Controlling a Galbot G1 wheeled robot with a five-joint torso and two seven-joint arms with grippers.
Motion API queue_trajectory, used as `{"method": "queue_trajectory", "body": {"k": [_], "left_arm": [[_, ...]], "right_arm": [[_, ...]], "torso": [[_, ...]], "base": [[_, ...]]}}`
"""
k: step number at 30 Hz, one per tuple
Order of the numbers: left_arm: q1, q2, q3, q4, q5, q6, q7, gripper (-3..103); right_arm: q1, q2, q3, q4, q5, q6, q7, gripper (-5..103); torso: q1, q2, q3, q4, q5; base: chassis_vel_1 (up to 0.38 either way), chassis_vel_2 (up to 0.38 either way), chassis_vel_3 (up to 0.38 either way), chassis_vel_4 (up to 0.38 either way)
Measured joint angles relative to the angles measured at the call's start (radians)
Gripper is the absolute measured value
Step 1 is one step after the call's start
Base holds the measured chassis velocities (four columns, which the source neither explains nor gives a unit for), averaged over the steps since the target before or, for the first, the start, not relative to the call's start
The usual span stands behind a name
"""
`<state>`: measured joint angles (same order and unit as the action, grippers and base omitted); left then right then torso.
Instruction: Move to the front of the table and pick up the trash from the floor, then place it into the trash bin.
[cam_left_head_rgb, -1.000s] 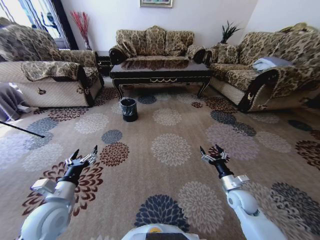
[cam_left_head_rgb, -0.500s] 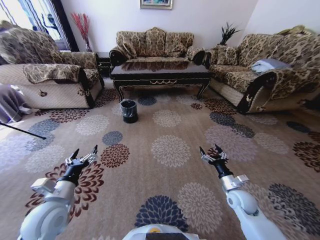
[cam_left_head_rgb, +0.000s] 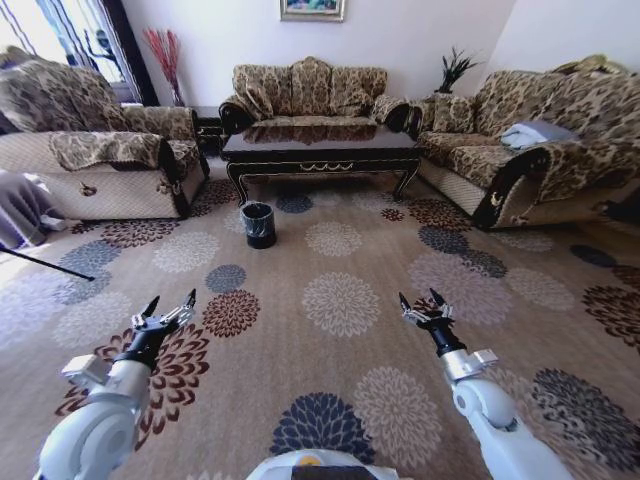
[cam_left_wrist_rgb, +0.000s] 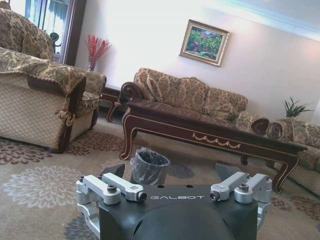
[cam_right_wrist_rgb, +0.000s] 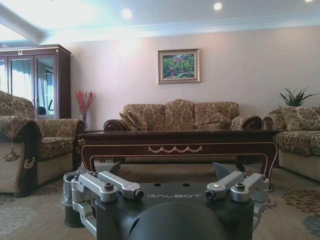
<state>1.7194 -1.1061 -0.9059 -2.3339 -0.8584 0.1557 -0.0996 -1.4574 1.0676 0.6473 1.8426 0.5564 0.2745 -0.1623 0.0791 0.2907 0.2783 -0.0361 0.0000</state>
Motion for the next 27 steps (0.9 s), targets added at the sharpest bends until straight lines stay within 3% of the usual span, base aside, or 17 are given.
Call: {"method": "queue_trajectory", "body": {"k": [27], "left_arm": [[0.003,0.006,-0.023,0.001,-0.010,0.005,0.030,100]], "right_arm": [[-0.002,0.014,-0.002,0.004,-0.004,0.000,-0.001,100]], "torso": [[0.034,0.105,0.070,0.0000,0.0000]], "base": [[0.000,0.000,0.000,0.000]]}}
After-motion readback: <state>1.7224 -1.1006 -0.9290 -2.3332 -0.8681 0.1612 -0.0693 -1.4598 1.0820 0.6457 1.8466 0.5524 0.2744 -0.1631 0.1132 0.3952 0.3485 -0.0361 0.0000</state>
